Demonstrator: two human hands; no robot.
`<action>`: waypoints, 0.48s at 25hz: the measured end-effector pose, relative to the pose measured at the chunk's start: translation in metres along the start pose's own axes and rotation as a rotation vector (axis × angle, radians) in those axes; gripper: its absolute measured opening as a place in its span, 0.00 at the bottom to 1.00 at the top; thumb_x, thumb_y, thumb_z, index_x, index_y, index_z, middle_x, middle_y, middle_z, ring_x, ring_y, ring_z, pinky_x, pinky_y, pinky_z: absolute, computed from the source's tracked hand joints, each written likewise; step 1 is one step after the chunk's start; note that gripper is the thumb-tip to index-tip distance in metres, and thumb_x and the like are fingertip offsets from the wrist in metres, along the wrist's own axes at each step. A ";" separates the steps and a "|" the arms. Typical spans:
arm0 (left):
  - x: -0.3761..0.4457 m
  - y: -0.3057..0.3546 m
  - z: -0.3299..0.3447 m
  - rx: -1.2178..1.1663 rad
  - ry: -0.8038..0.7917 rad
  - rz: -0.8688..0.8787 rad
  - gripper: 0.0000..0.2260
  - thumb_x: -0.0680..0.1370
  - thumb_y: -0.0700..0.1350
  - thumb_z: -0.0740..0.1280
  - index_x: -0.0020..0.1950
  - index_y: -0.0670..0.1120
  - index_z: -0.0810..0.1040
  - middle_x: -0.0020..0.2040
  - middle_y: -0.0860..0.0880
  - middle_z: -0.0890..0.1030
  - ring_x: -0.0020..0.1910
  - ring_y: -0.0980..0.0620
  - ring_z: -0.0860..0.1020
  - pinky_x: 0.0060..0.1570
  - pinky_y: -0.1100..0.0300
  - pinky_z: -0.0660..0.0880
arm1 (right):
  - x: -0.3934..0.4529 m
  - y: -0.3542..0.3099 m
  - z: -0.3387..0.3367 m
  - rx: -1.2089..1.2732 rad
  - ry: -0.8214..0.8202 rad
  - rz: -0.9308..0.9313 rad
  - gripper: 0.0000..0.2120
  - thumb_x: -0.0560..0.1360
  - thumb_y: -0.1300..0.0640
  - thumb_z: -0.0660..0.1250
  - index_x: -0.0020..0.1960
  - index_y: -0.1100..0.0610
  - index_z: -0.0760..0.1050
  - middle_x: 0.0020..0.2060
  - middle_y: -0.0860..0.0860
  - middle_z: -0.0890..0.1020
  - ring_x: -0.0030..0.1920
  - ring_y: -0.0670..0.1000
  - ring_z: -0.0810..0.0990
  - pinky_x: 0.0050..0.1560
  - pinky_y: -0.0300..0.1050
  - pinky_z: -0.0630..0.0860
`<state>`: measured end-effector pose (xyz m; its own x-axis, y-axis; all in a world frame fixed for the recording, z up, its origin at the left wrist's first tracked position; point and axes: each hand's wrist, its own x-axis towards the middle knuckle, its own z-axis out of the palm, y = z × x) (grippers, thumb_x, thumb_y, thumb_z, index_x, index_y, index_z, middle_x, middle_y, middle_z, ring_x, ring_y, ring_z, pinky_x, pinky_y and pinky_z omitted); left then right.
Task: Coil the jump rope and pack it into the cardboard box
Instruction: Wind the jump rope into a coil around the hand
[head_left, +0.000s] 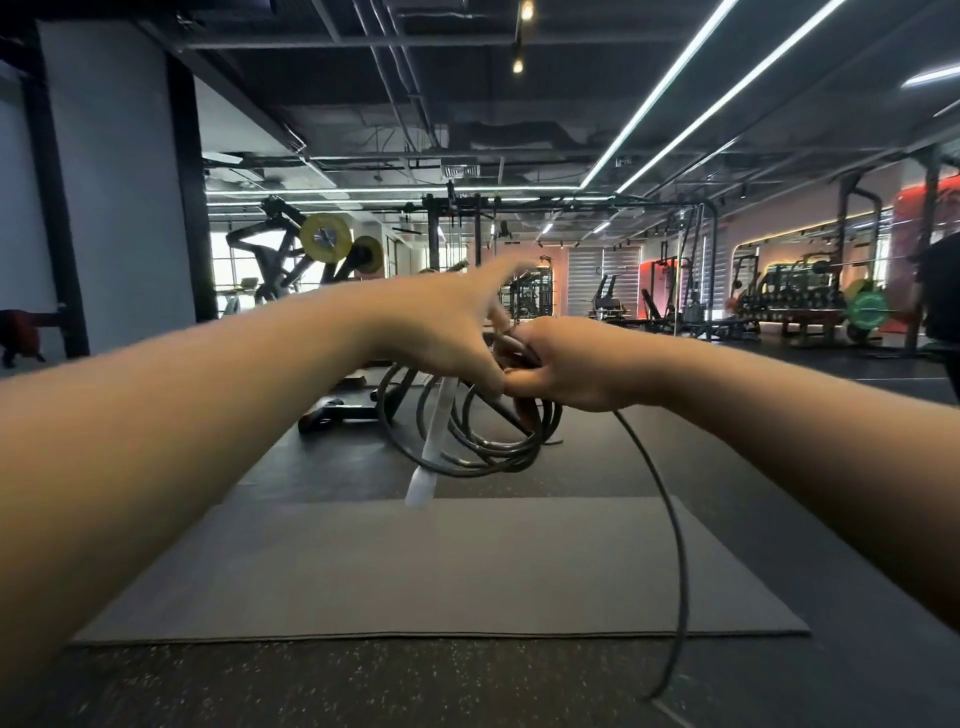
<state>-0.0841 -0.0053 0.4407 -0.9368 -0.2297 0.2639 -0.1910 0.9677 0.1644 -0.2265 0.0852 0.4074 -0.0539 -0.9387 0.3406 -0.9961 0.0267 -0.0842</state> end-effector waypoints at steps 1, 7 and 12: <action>0.009 -0.001 0.003 -0.026 -0.115 -0.018 0.41 0.70 0.40 0.79 0.77 0.50 0.62 0.66 0.47 0.79 0.60 0.49 0.79 0.63 0.53 0.75 | 0.000 -0.002 -0.004 -0.035 -0.035 -0.021 0.07 0.81 0.53 0.66 0.44 0.52 0.75 0.36 0.46 0.80 0.34 0.44 0.75 0.36 0.35 0.70; 0.015 -0.018 0.038 -0.236 -0.160 0.051 0.13 0.74 0.44 0.77 0.52 0.41 0.76 0.44 0.32 0.82 0.36 0.44 0.83 0.38 0.56 0.81 | -0.012 0.003 -0.012 -0.100 -0.068 -0.126 0.09 0.79 0.49 0.68 0.47 0.55 0.80 0.40 0.54 0.82 0.40 0.53 0.79 0.42 0.49 0.74; 0.009 -0.013 0.036 -0.042 -0.208 -0.005 0.17 0.72 0.58 0.75 0.50 0.46 0.81 0.39 0.35 0.84 0.28 0.51 0.81 0.33 0.63 0.76 | -0.023 0.015 -0.008 0.188 -0.173 -0.080 0.16 0.79 0.44 0.67 0.51 0.56 0.84 0.34 0.49 0.75 0.34 0.48 0.70 0.37 0.42 0.66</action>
<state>-0.1006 -0.0162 0.4067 -0.9771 -0.2038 0.0618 -0.1873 0.9605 0.2058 -0.2405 0.1097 0.4063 0.0531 -0.9805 0.1890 -0.9653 -0.0989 -0.2418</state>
